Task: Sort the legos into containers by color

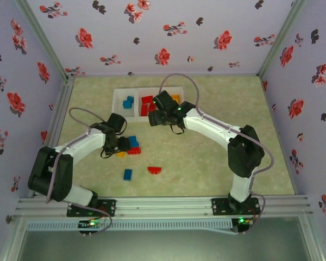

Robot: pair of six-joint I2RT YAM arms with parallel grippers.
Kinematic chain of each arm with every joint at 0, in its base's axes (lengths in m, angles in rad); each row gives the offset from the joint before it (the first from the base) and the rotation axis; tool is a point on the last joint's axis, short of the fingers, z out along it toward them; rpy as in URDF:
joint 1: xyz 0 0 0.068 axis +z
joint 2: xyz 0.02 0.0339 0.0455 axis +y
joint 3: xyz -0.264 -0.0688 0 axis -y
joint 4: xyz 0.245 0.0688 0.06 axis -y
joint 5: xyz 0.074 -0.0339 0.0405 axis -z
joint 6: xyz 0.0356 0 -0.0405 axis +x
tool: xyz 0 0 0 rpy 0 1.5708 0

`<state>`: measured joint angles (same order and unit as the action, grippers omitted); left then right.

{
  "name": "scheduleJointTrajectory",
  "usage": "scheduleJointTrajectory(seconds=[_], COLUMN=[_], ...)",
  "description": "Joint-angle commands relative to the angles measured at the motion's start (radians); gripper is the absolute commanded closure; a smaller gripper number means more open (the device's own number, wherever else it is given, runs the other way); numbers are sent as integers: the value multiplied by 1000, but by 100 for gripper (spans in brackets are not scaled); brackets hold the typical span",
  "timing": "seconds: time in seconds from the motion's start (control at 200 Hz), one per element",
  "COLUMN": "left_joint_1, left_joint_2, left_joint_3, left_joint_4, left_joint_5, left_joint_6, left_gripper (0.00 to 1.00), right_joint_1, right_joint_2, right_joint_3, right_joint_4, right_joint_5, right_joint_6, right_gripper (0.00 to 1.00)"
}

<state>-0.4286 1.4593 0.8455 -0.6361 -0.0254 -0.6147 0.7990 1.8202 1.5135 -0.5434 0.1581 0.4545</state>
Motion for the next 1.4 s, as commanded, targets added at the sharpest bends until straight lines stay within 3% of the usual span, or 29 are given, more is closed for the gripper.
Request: scheduleJointTrajectory(seconds=[0.0, 1.0, 1.395], left_joint_1=[10, 19, 11], left_joint_2=[-23, 43, -54], left_joint_3=[-19, 7, 257], left_joint_4=[-27, -40, -228], left_joint_5=[-24, -53, -61], left_joint_6=[10, 31, 81], left_gripper=[37, 65, 69], right_joint_1=[7, 15, -6], right_joint_2=[-49, -59, -151], right_joint_3=[-12, -19, -79], right_joint_4=[-12, -26, -60], right_joint_5=[26, 51, 133], right_joint_6=[12, 10, -12], right_gripper=[22, 21, 21])
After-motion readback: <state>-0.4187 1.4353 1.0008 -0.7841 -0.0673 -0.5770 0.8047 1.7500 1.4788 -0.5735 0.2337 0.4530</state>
